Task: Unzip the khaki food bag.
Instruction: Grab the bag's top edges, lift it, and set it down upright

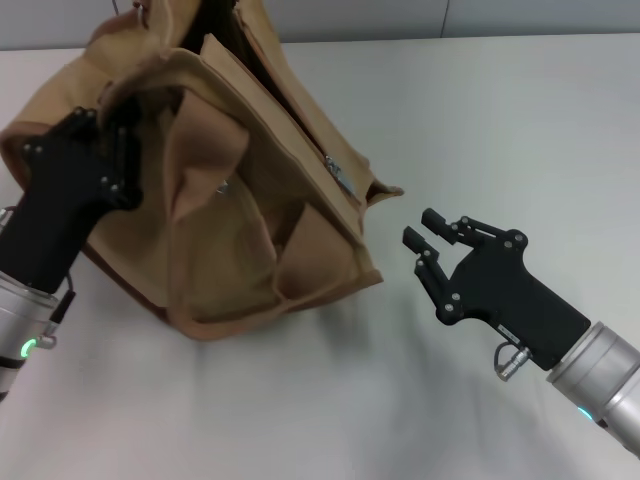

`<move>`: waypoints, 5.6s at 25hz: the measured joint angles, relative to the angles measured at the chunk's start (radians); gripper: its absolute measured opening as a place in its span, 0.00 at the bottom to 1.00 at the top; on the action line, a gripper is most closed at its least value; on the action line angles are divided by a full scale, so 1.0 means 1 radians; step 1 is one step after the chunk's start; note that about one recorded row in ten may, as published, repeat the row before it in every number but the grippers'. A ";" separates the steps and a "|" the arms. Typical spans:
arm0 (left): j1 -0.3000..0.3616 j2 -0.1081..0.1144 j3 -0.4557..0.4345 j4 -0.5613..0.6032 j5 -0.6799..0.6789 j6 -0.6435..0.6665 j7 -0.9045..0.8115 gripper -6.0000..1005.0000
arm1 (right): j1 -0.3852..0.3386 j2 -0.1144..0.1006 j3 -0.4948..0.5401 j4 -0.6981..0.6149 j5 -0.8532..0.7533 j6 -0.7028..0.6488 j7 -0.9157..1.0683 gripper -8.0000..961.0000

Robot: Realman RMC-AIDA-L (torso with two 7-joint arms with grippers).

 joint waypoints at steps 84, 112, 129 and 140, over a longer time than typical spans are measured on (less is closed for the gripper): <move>-0.089 0.000 0.055 -0.103 0.080 -0.066 0.000 0.06 | 0.117 0.000 0.375 0.141 -0.020 0.193 -0.197 0.46; -0.092 0.000 0.049 -0.102 0.078 -0.086 0.001 0.06 | 0.044 -0.043 0.440 0.171 -0.142 0.057 -0.375 0.48; -0.089 0.000 0.049 -0.094 0.071 -0.102 0.001 0.06 | 0.193 -0.006 0.037 -0.927 -0.390 -0.315 1.050 0.50; -0.091 0.000 0.035 -0.096 0.072 -0.129 0.000 0.06 | 0.027 0.001 -0.269 -1.037 -0.121 -0.288 0.842 0.87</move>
